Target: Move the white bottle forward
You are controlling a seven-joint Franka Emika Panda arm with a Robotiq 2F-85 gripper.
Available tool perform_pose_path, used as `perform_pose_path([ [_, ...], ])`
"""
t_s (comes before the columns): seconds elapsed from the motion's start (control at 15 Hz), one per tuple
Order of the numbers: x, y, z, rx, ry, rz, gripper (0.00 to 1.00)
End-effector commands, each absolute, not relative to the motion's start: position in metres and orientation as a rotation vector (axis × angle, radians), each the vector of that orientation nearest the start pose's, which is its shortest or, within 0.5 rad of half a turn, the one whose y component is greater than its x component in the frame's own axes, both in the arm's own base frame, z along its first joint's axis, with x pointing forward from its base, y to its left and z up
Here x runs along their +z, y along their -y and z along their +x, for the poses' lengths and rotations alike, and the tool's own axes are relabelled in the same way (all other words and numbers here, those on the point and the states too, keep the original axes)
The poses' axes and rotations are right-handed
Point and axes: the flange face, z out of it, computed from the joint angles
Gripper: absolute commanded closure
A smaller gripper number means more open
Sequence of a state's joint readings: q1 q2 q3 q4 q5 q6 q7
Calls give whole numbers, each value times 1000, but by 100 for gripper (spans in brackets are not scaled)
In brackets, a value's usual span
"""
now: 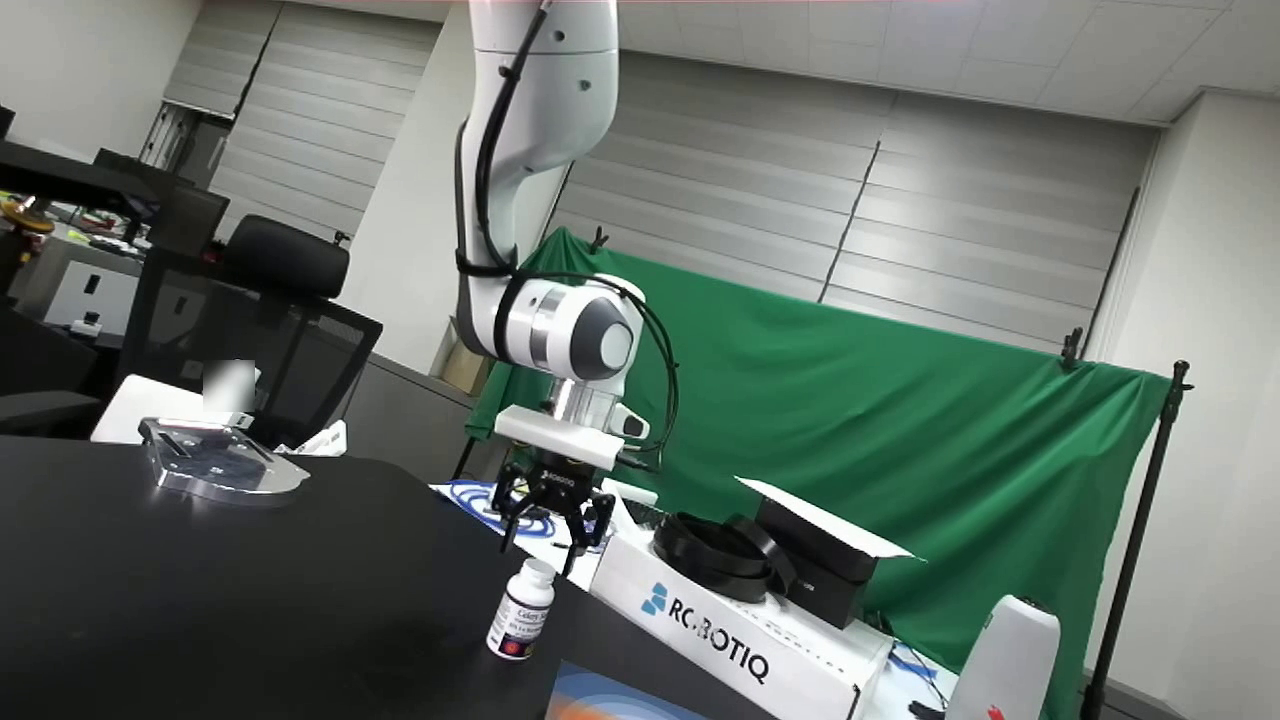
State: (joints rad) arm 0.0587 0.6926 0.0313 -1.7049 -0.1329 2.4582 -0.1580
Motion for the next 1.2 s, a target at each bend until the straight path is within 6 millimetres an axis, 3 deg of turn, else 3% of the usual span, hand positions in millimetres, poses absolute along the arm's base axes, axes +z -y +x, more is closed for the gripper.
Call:
perform_pose_path([
  [0.0,225,-65,683,-115,504,-3165,0],
  [0.73,356,-73,657,-218,513,-3186,0],
  [0.8,341,-74,673,-242,555,-3171,0],
  [0.93,350,-75,671,-250,560,-3171,0],
  [1.13,339,-75,672,-232,563,-3170,0],
])
